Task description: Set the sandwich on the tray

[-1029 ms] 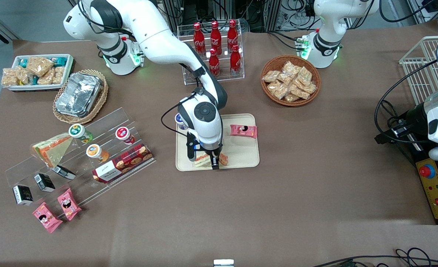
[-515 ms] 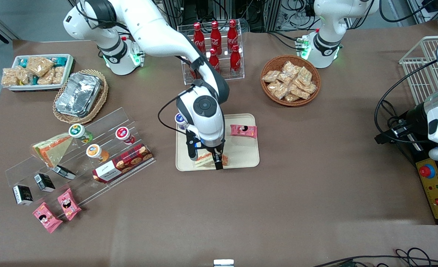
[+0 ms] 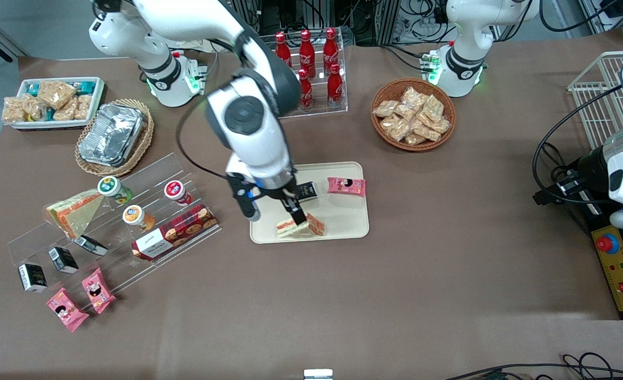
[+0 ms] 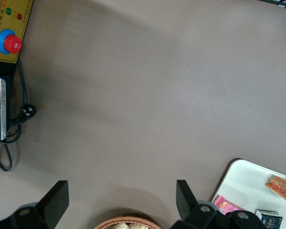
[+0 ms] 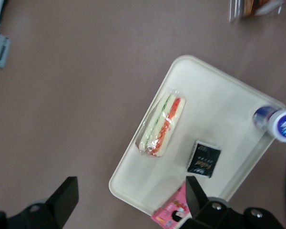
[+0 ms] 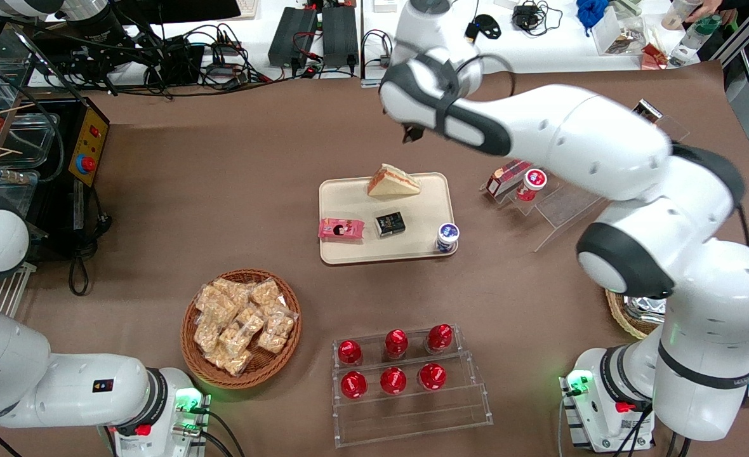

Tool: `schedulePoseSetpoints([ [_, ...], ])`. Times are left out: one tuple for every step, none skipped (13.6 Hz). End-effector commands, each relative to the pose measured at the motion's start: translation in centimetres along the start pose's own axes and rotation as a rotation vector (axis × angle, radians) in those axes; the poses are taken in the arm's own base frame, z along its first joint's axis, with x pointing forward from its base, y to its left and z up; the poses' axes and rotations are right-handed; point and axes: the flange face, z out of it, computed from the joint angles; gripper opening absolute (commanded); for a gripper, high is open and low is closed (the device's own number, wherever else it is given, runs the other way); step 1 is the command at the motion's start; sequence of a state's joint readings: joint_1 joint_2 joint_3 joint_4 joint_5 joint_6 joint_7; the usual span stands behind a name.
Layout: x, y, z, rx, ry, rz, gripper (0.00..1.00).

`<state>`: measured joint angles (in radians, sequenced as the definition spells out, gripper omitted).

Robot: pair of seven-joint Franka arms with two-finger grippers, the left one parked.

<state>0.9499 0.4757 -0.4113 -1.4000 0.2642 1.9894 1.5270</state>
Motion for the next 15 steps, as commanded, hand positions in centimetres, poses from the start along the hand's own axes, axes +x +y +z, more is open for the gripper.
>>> schedulePoseSetpoints([
  [5.3,2.9,-6.3,-0.061,-0.068,-0.232,1.0],
  [7.5,4.0,-7.9,-0.084,-0.084,-0.348,1.0],
  [8.9,5.2,-9.3,-0.098,-0.088,-0.438,1.0],
  [10.7,6.5,-10.6,-0.097,-0.083,-0.495,1.0],
  [11.2,7.5,-11.5,-0.091,-0.079,-0.548,1.0],
  [12.9,8.4,-12.5,-0.09,-0.059,-0.593,1.0],
  [13.9,9.2,-13.3,-0.086,-0.053,-0.673,1.0],
  [15.3,10.3,-13.9,-0.084,-0.053,-0.747,1.0],
  [16.3,11.2,-14.3,-0.084,-0.041,-0.804,1.0],
  [17.0,11.8,-15.0,-0.093,-0.023,-0.869,1.0],
  [18.1,12.1,-15.2,-0.111,-0.007,-0.951,1.0],
  [20.0,12.6,-15.7,-0.116,0.006,-0.996,1.0],
  [21.6,13.0,-16.1,-0.116,0.01,-1.012,1.0],
  [23.5,13.6,-16.4,-0.114,0.015,-0.994,1.0],
  [25.5,14.2,-16.7,-0.113,0.021,-0.976,1.0],
])
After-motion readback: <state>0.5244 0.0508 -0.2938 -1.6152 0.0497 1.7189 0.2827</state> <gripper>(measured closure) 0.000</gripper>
